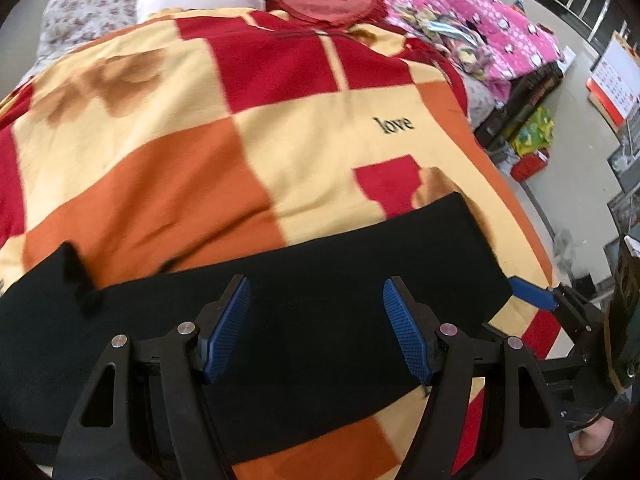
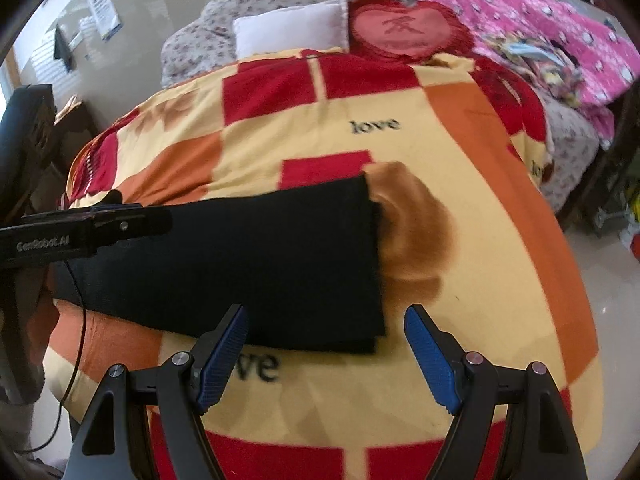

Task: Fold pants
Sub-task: 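Grasp the folded pants edge with the right gripper while the left gripper moves toward it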

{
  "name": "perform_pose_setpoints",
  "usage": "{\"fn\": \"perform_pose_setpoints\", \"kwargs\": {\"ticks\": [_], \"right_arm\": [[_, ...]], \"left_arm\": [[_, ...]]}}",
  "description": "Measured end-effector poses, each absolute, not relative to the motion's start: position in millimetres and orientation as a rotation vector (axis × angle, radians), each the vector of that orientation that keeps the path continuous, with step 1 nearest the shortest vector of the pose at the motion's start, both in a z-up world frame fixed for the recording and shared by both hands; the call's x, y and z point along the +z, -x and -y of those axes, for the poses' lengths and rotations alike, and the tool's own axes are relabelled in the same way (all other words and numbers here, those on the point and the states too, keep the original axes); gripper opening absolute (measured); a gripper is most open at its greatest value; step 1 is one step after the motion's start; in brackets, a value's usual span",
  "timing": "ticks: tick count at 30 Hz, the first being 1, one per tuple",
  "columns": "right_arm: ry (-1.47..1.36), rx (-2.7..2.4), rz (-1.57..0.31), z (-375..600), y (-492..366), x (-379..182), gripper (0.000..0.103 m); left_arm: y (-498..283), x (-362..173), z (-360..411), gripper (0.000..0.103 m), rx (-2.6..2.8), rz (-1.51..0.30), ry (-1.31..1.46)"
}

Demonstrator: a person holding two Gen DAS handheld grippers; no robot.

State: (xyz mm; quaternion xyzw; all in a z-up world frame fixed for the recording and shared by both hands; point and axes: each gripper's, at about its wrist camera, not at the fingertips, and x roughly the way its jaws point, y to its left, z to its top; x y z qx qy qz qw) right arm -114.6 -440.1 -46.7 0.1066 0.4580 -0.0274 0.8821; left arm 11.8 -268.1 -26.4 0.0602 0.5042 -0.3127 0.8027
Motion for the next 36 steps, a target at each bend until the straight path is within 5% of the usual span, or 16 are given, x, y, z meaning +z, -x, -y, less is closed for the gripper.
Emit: {"fn": "perform_pose_setpoints", "kwargs": {"ticks": [24, 28, 36], "right_arm": [[-0.382, 0.086, -0.866, 452, 123, -57, 0.078], [-0.446, 0.113, -0.835, 458, 125, -61, 0.057], [-0.542, 0.185, -0.802, 471, 112, -74, 0.024]], "left_arm": [[-21, -45, 408, 0.068, -0.923, -1.136, -0.326], [-16, -50, 415, 0.068, -0.978, -1.128, -0.374], [-10, -51, 420, 0.030, -1.041, -1.064, -0.412]]}}
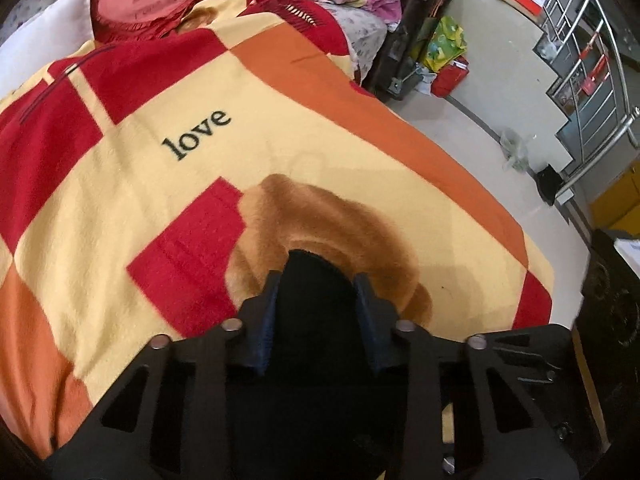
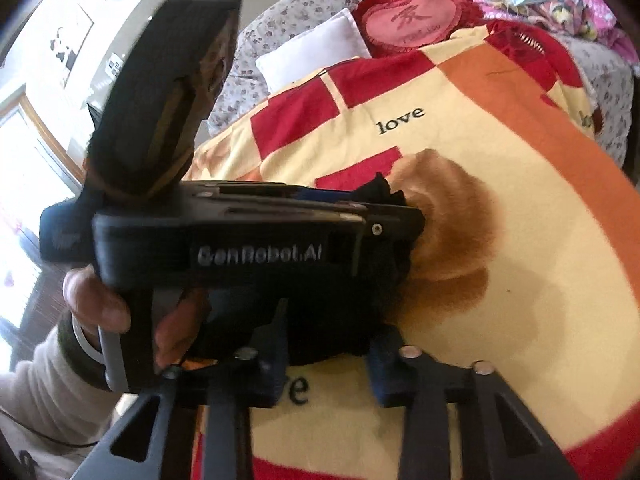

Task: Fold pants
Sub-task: 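Grasp the folded pants edge with the right gripper while the left gripper moves toward it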

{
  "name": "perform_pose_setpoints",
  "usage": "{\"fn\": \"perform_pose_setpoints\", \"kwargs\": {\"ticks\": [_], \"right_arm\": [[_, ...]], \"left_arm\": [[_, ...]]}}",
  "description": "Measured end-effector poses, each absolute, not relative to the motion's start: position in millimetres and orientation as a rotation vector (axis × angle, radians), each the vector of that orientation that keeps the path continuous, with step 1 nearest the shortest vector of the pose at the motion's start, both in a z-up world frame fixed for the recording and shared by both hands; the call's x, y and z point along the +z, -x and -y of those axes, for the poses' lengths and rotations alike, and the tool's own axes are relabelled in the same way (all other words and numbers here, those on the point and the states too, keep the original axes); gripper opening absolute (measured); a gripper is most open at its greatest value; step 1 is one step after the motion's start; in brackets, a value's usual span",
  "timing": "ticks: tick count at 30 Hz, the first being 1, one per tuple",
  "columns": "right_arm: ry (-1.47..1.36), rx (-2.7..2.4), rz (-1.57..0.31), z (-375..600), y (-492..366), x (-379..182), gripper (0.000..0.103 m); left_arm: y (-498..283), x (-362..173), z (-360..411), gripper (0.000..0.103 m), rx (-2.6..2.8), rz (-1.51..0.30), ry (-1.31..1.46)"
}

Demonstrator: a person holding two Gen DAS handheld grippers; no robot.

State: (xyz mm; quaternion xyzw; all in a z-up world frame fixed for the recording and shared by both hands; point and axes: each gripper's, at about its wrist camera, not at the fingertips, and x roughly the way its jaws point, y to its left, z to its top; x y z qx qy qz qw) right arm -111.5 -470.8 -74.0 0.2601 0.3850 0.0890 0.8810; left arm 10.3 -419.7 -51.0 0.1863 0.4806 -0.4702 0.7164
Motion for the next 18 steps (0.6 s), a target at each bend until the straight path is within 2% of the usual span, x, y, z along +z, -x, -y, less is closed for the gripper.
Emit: {"fn": "perform_pose_setpoints", "kwargs": {"ticks": [3, 6, 14, 18], "right_arm": [[-0.548, 0.186, -0.787, 471, 107, -72, 0.019], [-0.523, 0.201, -0.746, 463, 106, -53, 0.017], [-0.371, 0.346, -0.661, 407, 82, 11, 0.016], [-0.274, 0.456, -0.664, 356, 60, 26, 0.016]], "left_arm": [[-14, -47, 413, 0.019, -1.048, -1.060, -0.381], [-20, -27, 398, 0.014, -1.059, -1.038, -0.323], [-36, 48, 300, 0.014, -0.952, -0.904, -0.194], [-42, 56, 241, 0.014, -0.858, -0.901, -0.148]]}}
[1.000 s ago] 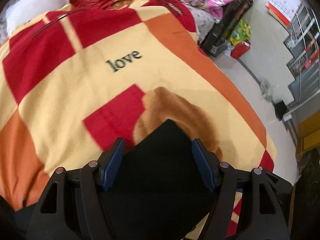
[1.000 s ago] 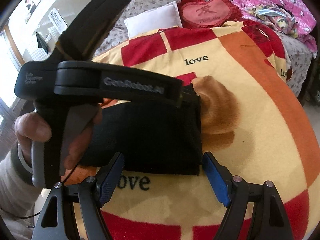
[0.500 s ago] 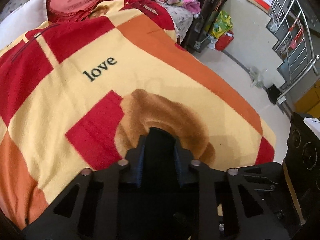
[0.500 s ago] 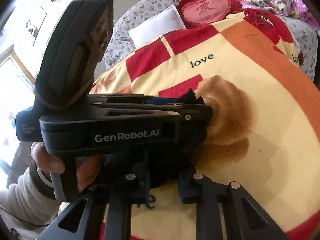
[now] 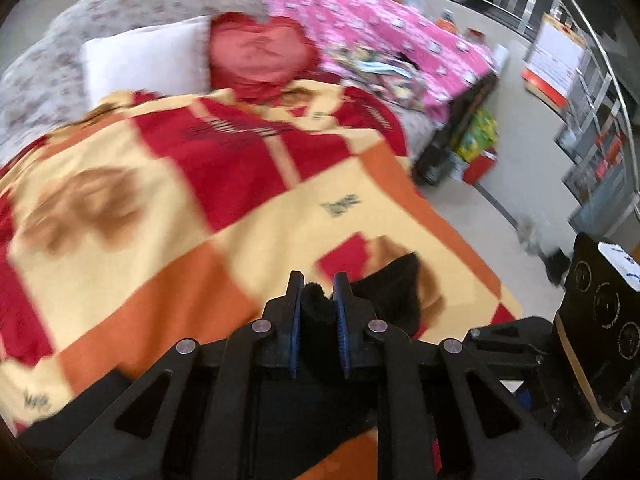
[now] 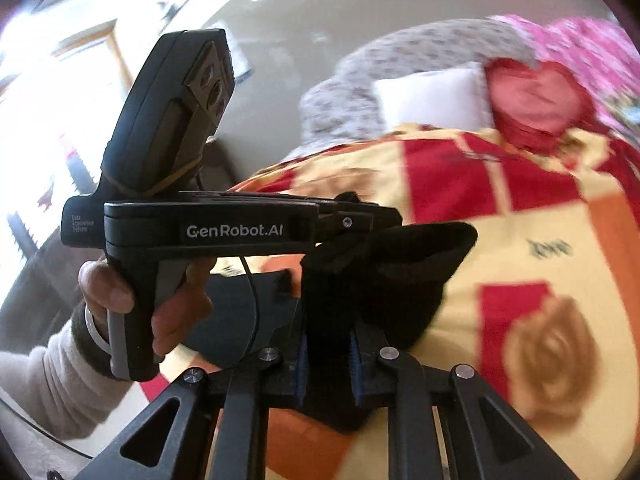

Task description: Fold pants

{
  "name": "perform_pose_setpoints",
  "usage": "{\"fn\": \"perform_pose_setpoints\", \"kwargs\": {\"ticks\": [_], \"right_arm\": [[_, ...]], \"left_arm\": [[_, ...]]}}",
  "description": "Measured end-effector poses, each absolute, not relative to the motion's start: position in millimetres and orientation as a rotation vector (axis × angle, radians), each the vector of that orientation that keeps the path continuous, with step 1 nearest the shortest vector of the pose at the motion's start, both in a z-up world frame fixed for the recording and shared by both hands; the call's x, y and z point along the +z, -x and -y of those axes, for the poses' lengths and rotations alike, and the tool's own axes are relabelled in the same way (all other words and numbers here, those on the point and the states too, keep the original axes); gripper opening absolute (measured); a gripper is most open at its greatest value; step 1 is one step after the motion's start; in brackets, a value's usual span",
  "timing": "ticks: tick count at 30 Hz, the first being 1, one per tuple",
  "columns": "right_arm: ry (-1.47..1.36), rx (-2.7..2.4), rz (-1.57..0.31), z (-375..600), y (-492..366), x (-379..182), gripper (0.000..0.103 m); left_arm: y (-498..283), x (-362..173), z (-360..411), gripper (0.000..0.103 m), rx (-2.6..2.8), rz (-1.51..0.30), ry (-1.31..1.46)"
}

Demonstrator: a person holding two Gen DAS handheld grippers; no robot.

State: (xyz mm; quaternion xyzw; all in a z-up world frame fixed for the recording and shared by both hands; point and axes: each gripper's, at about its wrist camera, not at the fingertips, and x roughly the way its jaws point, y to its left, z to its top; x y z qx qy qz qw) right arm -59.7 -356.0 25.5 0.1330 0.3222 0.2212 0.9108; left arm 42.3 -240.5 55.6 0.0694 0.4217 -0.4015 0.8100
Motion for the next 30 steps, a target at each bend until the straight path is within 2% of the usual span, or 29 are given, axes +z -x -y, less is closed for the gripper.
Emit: {"fn": "perform_pose_setpoints", "kwargs": {"ticks": [5, 8, 12, 16, 20, 24, 30], "right_arm": [[-0.221, 0.581, -0.730, 302, 32, 11, 0.015], [-0.217, 0.652, -0.827, 267, 12, -17, 0.016], [-0.122, 0.614, -0.996, 232, 2, -53, 0.020], [-0.021, 0.550, -0.935, 229, 18, -30, 0.022], [0.043, 0.465, -0.873, 239, 23, -9, 0.026], [0.093, 0.345, -0.826, 253, 24, 8, 0.038], [0.271, 0.095, -0.832, 275, 21, 11, 0.039]], "left_arm": [[-49, 41, 152, 0.014, -0.711, -0.927, -0.031], [-47, 26, 111, 0.029, -0.599, -0.926, -0.022], [-45, 5, 85, 0.030, -0.556, -0.993, 0.031], [-37, -4, 70, 0.030, -0.492, -0.988, 0.032], [-31, -3, 69, 0.035, -0.502, -0.983, 0.055], [-28, -2, 81, 0.035, -0.518, -0.981, 0.045], [-26, -6, 98, 0.036, -0.540, -0.998, 0.020]]}}
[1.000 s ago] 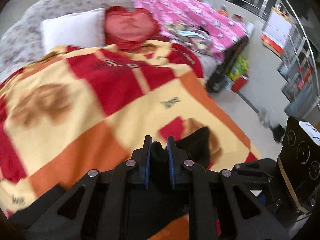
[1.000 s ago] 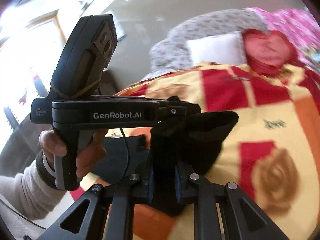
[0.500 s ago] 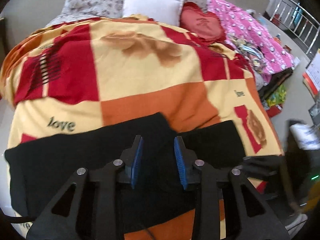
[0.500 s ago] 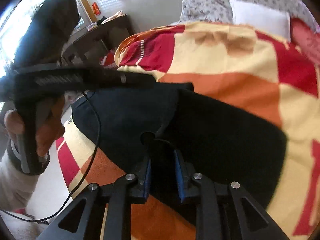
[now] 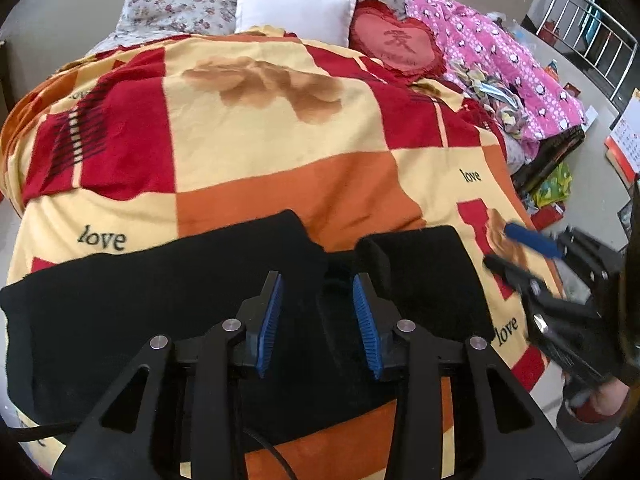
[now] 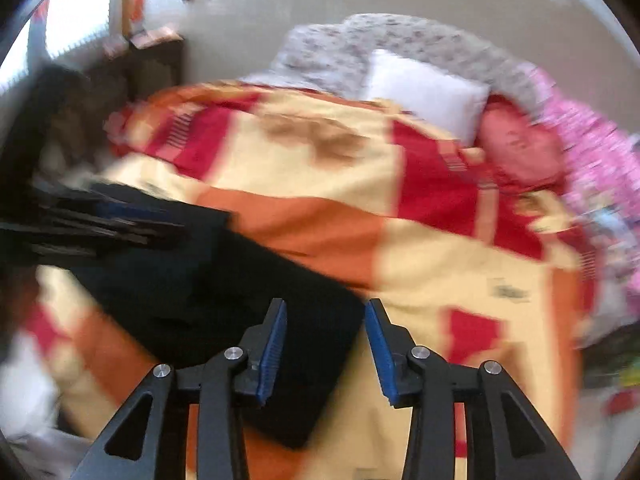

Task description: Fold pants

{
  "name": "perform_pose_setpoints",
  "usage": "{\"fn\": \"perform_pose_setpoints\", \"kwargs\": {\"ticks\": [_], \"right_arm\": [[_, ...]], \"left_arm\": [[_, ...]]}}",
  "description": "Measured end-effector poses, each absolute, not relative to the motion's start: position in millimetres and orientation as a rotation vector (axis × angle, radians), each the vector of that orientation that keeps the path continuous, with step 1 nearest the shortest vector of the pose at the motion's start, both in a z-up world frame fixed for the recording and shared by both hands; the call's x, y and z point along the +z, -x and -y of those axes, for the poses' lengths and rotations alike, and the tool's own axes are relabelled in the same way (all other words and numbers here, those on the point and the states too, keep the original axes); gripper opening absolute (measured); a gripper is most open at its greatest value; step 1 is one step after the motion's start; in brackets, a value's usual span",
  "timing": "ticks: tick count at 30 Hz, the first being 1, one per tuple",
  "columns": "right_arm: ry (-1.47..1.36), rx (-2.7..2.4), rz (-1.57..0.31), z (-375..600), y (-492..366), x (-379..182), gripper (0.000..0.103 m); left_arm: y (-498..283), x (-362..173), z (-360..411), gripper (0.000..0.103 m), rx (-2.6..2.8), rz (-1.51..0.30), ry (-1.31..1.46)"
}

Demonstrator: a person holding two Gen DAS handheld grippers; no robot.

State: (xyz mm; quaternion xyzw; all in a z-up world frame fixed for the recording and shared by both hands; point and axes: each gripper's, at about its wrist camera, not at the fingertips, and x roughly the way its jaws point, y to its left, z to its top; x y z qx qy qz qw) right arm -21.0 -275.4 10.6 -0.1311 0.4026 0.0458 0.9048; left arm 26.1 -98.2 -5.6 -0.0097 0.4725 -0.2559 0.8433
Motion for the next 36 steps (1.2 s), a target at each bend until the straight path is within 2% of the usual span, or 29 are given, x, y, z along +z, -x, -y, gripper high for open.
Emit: {"fn": "perform_pose_setpoints", "kwargs": {"ticks": [2, 8, 34, 35, 36], "right_arm": [[0.338, -0.006, -0.854, 290, 23, 5, 0.039], [0.305, -0.052, -0.886, 319, 23, 0, 0.039], [0.304, -0.041, -0.905, 314, 24, -9, 0.041], [0.296, -0.037, -0.901, 314, 25, -8, 0.041], [0.279, -0.029, -0.893, 315, 26, -6, 0.041]], "left_arm": [[-25, -7, 101, 0.036, -0.546, -1.001, 0.014], [-24, -14, 105, 0.036, -0.547, -1.016, 0.004], [-21, -17, 101, 0.038, -0.565, -1.046, 0.053], [-19, -16, 100, 0.039, -0.571, -1.048, 0.062], [-18, -15, 98, 0.047, -0.573, -1.049, 0.070]]}}
